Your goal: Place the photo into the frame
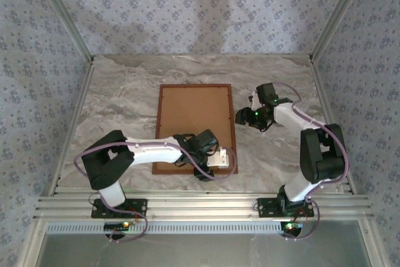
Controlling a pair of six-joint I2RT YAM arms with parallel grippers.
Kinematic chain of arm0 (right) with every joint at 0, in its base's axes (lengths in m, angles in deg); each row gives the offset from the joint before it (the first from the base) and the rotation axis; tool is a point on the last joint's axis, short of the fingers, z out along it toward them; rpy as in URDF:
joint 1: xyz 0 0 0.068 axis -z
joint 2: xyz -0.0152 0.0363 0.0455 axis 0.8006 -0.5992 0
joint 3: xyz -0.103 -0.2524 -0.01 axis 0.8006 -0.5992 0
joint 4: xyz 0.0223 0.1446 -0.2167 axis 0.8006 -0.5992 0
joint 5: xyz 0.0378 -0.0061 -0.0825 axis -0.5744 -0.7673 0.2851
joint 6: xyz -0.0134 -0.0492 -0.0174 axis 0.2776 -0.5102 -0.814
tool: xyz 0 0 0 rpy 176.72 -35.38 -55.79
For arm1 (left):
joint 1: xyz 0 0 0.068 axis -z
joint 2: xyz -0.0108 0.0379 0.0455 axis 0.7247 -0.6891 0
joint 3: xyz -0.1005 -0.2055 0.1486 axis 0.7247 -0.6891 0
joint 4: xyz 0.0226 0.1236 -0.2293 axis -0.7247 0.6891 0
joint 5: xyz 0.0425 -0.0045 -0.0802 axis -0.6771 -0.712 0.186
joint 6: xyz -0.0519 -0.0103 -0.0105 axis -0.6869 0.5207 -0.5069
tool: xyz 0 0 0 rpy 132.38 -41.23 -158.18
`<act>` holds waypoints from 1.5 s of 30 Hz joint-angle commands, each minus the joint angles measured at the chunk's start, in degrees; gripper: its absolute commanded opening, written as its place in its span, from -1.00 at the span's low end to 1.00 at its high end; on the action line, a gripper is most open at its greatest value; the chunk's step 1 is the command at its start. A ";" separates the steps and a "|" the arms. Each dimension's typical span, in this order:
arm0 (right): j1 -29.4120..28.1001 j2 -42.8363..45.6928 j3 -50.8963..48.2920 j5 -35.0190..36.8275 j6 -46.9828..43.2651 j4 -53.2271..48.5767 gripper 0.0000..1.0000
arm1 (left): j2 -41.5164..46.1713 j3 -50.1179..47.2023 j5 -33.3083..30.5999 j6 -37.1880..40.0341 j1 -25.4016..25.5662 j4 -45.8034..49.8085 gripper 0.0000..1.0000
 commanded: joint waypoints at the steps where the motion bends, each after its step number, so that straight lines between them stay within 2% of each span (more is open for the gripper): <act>1: 0.30 2.10 -1.40 1.16 -1.11 -2.00 0.25 | -2.84 1.11 -0.48 4.58 1.20 0.04 0.19; 5: -0.42 3.07 -3.32 -0.77 -0.81 -2.65 0.25 | -3.96 1.11 -1.72 5.36 1.20 0.17 -0.04; 10: -1.11 5.13 -6.16 -5.86 -0.98 -4.09 0.28 | -3.53 0.61 -1.75 4.29 0.96 -2.26 -0.58; 14: -1.26 6.92 -9.63 -11.02 -1.21 -3.38 0.31 | -1.60 0.86 -0.39 1.86 0.10 -4.14 -0.84; 18: -1.50 7.44 -12.92 -14.65 -1.07 -1.48 0.35 | 1.72 0.15 2.83 -0.89 -1.98 -7.50 -1.00; 30: -4.04 5.49 -17.99 -22.56 4.10 8.54 0.35 | 8.41 -4.50 6.41 -5.79 -5.76 -17.22 -1.00; 37: -3.13 5.22 -18.86 -24.96 7.27 12.15 -0.25 | 7.26 -4.77 5.73 -4.71 -5.76 -16.34 -1.00; 42: -2.51 4.78 -18.86 -25.64 9.25 12.97 -0.54 | 6.50 -4.06 2.16 -2.12 -5.39 -12.77 -0.70; 45: -2.51 4.33 -18.79 -25.85 10.16 13.60 -0.64 | 7.46 -4.35 0.18 -1.63 -5.39 -11.67 -0.41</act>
